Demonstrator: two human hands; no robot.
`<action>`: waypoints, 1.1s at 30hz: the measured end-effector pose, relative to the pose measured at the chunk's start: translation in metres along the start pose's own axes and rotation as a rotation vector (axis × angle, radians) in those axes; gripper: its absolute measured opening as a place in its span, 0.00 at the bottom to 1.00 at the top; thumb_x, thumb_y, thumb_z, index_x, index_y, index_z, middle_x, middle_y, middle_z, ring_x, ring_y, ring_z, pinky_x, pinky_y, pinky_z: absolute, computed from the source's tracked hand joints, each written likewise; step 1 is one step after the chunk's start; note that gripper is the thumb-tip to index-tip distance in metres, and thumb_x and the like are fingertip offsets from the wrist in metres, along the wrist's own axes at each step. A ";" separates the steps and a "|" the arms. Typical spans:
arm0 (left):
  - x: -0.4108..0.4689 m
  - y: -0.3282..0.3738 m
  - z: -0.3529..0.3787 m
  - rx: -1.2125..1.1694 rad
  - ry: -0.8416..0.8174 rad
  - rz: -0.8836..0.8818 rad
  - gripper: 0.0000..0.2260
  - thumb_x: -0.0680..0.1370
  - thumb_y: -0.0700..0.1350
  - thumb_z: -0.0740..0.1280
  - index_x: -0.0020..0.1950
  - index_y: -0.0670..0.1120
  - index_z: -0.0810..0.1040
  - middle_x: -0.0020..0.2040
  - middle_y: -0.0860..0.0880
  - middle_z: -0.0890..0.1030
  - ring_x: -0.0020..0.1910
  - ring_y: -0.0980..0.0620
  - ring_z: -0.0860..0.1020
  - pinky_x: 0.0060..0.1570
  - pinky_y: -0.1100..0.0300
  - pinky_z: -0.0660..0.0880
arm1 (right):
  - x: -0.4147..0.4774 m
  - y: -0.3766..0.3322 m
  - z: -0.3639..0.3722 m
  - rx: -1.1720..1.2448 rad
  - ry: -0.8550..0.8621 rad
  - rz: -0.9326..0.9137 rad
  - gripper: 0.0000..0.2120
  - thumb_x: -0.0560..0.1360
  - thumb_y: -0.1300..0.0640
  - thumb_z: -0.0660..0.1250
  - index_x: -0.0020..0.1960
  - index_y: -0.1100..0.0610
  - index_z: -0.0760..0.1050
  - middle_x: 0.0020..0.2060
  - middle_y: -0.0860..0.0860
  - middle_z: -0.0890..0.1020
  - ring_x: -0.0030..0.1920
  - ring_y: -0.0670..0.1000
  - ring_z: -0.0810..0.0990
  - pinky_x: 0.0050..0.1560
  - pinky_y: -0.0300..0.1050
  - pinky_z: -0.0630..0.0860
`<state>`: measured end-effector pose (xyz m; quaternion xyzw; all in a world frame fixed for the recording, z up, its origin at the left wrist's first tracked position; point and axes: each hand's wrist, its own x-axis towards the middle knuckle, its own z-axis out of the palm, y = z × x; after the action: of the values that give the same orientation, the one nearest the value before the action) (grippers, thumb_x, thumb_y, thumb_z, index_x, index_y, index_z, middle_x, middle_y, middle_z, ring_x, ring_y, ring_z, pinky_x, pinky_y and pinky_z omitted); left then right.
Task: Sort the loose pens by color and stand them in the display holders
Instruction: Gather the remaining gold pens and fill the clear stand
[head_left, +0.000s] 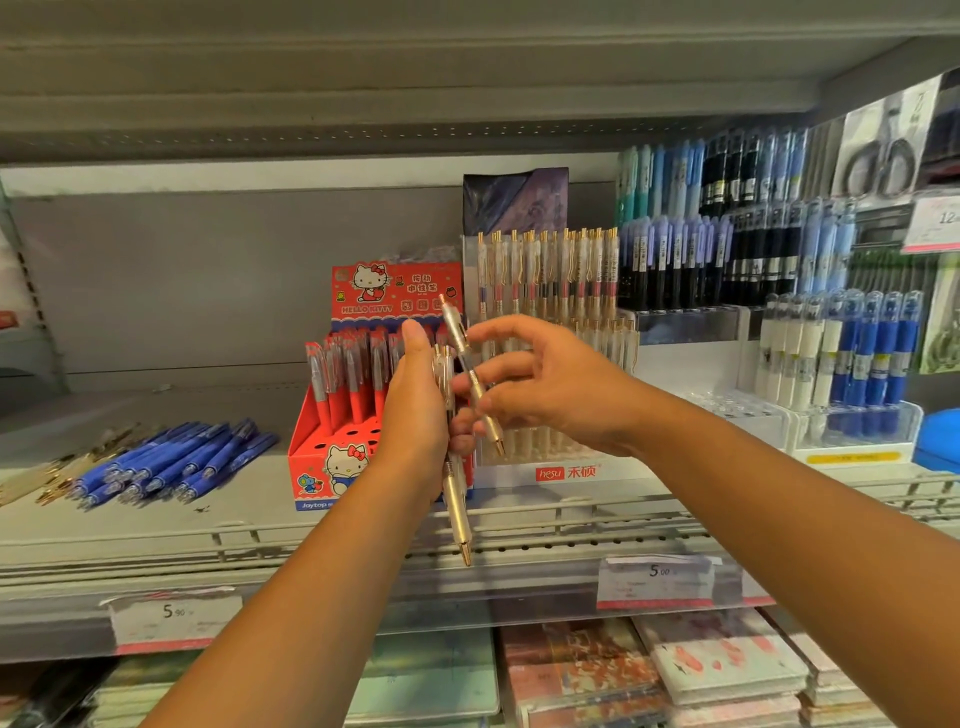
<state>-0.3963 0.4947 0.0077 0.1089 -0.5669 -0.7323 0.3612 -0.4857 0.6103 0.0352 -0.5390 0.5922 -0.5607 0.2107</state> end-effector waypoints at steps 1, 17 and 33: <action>0.000 0.000 0.000 -0.004 -0.012 0.003 0.28 0.78 0.70 0.51 0.50 0.46 0.73 0.28 0.49 0.72 0.19 0.55 0.65 0.20 0.66 0.60 | -0.001 0.001 -0.003 -0.021 0.026 -0.017 0.30 0.73 0.73 0.69 0.69 0.52 0.67 0.49 0.56 0.85 0.47 0.57 0.86 0.42 0.48 0.82; 0.006 -0.004 -0.002 -0.038 -0.032 -0.043 0.10 0.80 0.45 0.55 0.43 0.46 0.72 0.32 0.49 0.71 0.22 0.54 0.63 0.21 0.66 0.59 | -0.004 0.040 -0.050 -0.583 0.642 -0.145 0.42 0.72 0.67 0.72 0.71 0.36 0.55 0.45 0.48 0.77 0.31 0.44 0.81 0.34 0.42 0.82; 0.006 -0.007 0.001 0.042 -0.044 0.133 0.07 0.82 0.38 0.58 0.57 0.46 0.73 0.42 0.45 0.79 0.28 0.54 0.74 0.24 0.60 0.71 | -0.003 0.046 -0.040 -0.905 0.556 -0.027 0.18 0.78 0.58 0.65 0.66 0.51 0.66 0.34 0.50 0.78 0.34 0.51 0.79 0.36 0.55 0.80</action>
<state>-0.4041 0.4926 0.0029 0.0623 -0.5960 -0.6969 0.3940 -0.5375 0.6212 0.0043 -0.4147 0.8015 -0.3734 -0.2149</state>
